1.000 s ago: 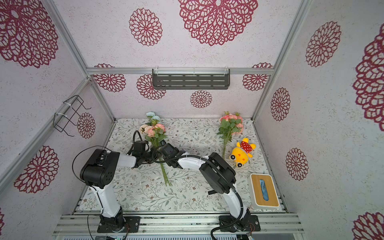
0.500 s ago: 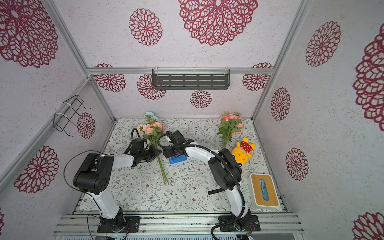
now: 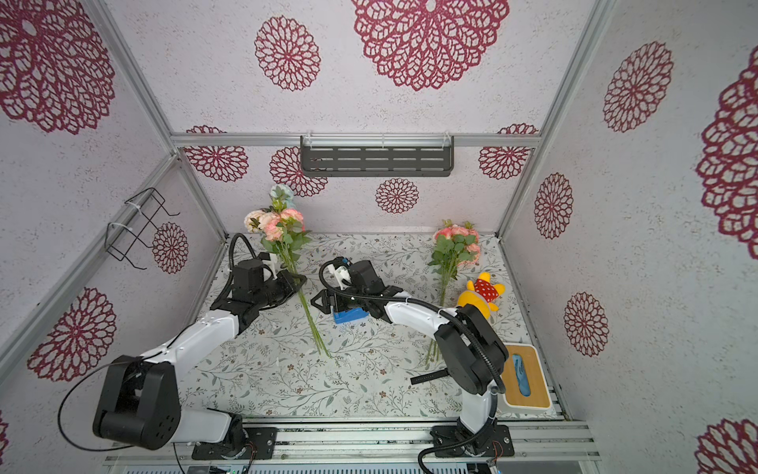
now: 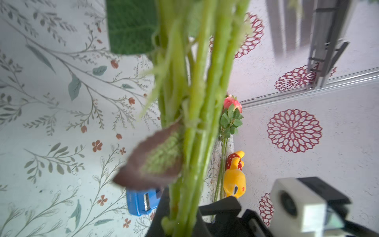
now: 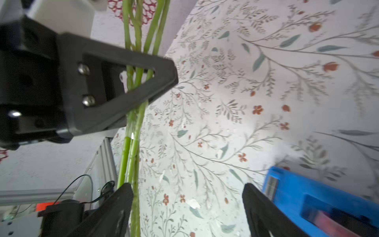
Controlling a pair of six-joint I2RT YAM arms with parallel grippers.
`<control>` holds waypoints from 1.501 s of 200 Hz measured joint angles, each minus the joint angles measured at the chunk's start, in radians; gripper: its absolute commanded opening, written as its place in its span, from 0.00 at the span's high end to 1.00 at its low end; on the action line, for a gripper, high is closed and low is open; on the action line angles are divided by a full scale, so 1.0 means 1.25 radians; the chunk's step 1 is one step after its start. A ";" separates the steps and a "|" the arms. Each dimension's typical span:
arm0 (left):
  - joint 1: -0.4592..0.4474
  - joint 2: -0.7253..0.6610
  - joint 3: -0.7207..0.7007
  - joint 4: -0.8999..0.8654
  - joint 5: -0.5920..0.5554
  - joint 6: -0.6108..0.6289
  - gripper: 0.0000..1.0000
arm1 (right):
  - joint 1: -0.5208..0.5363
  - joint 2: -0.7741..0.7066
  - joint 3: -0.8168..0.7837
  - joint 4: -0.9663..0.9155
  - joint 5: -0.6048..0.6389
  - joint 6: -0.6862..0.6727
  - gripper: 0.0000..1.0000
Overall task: Wrap bouquets with tape
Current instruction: Tear off the tape using the Tape Cutter, then wrap the tape around the bouquet.
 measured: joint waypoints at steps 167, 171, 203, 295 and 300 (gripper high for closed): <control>-0.020 -0.024 0.009 -0.052 -0.054 0.036 1.00 | 0.004 -0.041 -0.091 0.180 -0.070 0.116 0.15; -0.021 -0.023 0.010 -0.051 -0.054 0.035 1.00 | 0.005 -0.041 -0.090 0.182 -0.072 0.117 0.16; -0.028 -0.021 0.010 -0.036 -0.052 0.011 1.00 | 0.020 -0.016 -0.061 0.180 -0.099 0.115 0.28; -0.036 -0.020 0.024 0.011 -0.060 -0.067 1.00 | 0.037 0.051 -0.026 0.219 -0.125 0.106 0.96; -0.036 -0.020 0.024 0.010 -0.063 -0.069 1.00 | 0.038 0.049 -0.028 0.217 -0.119 0.109 0.99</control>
